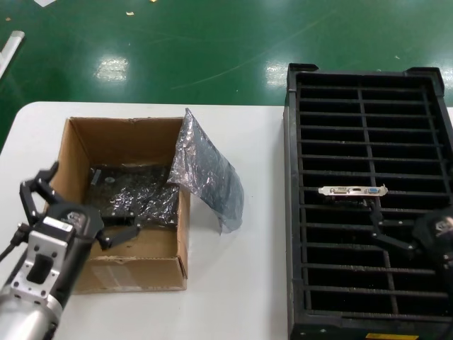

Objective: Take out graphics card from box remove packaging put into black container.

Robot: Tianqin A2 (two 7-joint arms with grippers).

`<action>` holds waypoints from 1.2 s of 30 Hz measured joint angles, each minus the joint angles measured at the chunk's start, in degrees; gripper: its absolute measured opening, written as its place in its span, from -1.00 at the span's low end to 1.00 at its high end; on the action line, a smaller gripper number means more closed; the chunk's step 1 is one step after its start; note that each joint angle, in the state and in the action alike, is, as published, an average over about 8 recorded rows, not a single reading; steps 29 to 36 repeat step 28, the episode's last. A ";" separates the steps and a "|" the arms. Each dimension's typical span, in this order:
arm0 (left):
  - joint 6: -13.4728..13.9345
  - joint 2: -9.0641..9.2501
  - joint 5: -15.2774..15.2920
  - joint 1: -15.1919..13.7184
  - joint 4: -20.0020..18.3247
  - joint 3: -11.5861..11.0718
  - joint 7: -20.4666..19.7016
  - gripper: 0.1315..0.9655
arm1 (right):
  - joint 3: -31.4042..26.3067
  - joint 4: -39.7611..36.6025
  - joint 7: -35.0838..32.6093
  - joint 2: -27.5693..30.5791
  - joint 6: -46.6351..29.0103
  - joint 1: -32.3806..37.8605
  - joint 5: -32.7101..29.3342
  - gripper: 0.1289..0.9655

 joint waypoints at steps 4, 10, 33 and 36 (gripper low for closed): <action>-0.92 1.81 -3.07 0.81 1.38 -0.14 -1.38 1.00 | 1.29 -0.42 -0.49 -1.22 1.42 -1.75 5.50 1.00; -2.08 4.10 -6.94 1.82 3.12 -0.33 -3.12 1.00 | 2.92 -0.95 -1.09 -2.76 3.22 -3.95 12.44 1.00; -2.38 4.69 -7.94 2.08 3.57 -0.37 -3.58 1.00 | 3.34 -1.08 -1.25 -3.15 3.69 -4.51 14.24 1.00; -2.38 4.69 -7.94 2.08 3.57 -0.37 -3.58 1.00 | 3.34 -1.08 -1.25 -3.15 3.69 -4.51 14.24 1.00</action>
